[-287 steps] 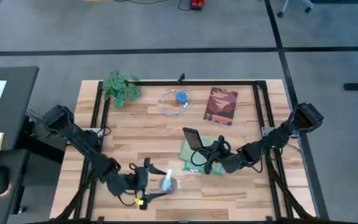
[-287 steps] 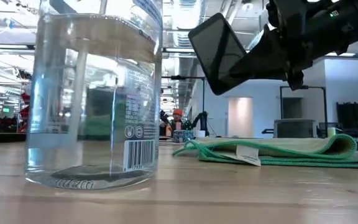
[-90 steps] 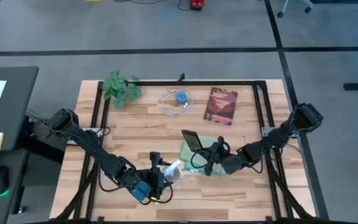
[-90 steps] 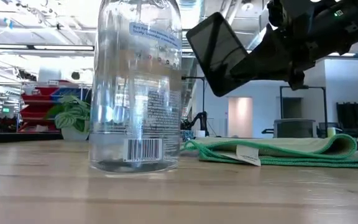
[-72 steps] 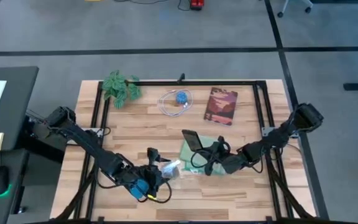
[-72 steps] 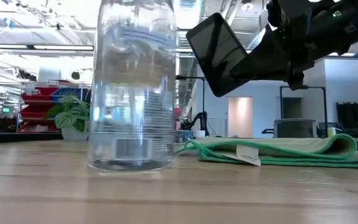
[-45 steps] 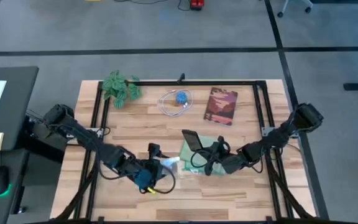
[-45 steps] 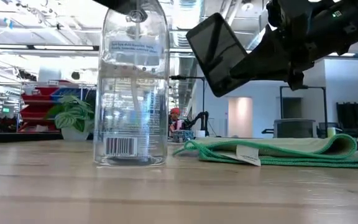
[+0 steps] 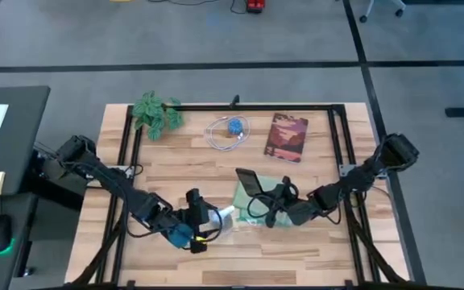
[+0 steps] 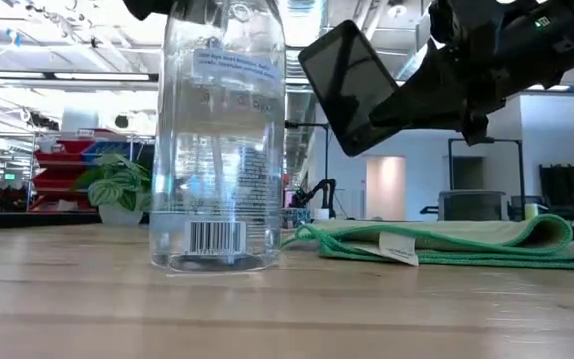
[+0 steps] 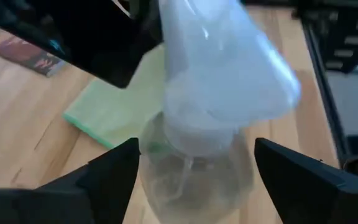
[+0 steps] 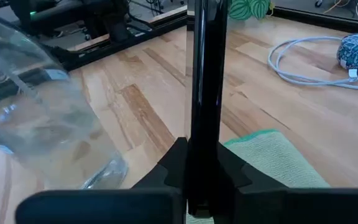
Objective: Apply microfiber cloth
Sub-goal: Spray the front of the black cellphone with the spray bottle
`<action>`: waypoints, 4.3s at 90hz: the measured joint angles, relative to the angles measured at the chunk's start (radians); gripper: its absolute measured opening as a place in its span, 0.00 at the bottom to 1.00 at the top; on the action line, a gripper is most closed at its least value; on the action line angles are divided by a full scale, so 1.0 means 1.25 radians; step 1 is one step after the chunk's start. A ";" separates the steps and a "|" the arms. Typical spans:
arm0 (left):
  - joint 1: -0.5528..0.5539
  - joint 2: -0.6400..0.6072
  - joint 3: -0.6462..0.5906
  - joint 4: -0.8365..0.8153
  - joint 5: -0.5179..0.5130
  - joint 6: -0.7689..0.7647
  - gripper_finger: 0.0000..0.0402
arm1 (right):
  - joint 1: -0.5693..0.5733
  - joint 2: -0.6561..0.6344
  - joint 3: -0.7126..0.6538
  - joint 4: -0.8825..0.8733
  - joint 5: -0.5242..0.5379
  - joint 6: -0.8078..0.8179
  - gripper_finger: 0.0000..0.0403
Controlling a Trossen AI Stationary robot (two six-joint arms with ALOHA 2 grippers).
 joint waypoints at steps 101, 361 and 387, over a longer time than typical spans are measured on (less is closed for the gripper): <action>-0.056 0.065 -0.066 0.159 0.157 0.068 0.73 | 0.000 0.000 0.000 -0.012 -0.003 0.001 0.05; 0.005 0.017 -0.020 0.245 0.102 0.280 0.70 | -0.001 0.000 0.000 -0.011 -0.020 0.000 0.05; 0.032 -0.016 -0.020 0.209 0.099 0.339 0.71 | -0.001 0.000 0.000 -0.011 -0.020 0.000 0.05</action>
